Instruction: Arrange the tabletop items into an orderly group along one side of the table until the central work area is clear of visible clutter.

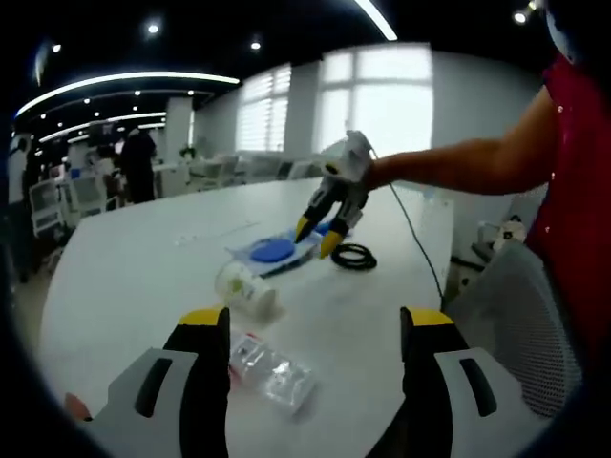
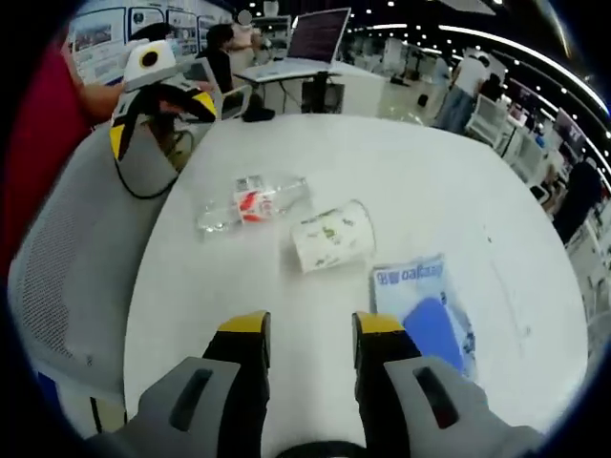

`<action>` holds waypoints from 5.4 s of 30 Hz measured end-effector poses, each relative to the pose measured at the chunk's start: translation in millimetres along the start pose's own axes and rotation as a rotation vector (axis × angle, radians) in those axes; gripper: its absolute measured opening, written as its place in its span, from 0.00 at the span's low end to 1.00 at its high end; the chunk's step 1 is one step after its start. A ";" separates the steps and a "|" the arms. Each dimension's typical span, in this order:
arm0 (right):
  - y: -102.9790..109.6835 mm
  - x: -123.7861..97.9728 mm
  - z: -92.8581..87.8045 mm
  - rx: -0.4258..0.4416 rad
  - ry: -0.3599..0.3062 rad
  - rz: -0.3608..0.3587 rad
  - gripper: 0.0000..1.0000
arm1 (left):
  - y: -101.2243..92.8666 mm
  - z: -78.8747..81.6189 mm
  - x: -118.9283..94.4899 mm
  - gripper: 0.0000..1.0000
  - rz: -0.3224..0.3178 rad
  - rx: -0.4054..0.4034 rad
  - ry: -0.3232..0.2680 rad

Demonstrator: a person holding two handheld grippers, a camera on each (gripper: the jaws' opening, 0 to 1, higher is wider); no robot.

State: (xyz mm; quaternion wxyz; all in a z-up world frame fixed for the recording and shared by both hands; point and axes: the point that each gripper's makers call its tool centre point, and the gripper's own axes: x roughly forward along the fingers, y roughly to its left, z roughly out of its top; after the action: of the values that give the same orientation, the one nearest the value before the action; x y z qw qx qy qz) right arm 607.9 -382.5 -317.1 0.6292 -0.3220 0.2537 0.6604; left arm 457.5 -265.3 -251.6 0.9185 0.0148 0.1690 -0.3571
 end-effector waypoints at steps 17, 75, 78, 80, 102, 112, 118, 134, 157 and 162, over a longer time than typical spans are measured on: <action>-40.1 41.7 51.3 -0.030 -0.107 0.101 0.37 | 13.1 -5.7 -6.1 0.73 0.074 -0.044 0.008; -26.1 63.9 56.5 -0.027 -0.004 0.437 0.03 | 28.1 -12.2 -16.6 0.73 0.132 -0.075 0.019; -23.2 61.3 59.3 -0.046 0.001 0.431 0.03 | 27.4 -12.0 -16.7 0.73 0.130 -0.073 0.019; -24.2 59.7 60.9 -0.072 0.008 0.422 0.03 | 26.9 -11.2 -16.5 0.73 0.128 -0.072 0.016; 3.3 31.2 87.9 -0.318 0.142 0.329 0.02 | 18.8 -2.7 -11.8 0.73 0.098 -0.044 -0.007; 29.5 8.5 103.2 -0.411 0.191 0.283 0.02 | 11.6 3.5 -12.6 0.73 0.088 -0.024 -0.020; 49.6 -8.2 114.0 -0.464 0.213 0.264 0.02 | 10.5 6.6 -11.9 0.73 0.080 -0.012 -0.032; 100.5 -40.4 132.7 -0.577 0.260 0.214 0.02 | 0.0 15.0 -8.9 0.73 0.044 0.013 -0.056; 174.7 -42.9 174.9 -0.768 0.287 0.251 0.02 | -26.1 49.1 -5.7 0.72 -0.024 0.068 -0.138; 183.1 -41.2 182.8 -0.795 0.284 0.253 0.02 | -29.0 51.2 -7.5 0.71 -0.027 0.075 -0.146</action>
State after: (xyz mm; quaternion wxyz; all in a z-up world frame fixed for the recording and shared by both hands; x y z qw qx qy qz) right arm 406.4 -289.3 -177.9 0.3297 -0.5929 0.1014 0.7277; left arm 448.6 -289.5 -198.2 0.9223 0.0208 0.0885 -0.3757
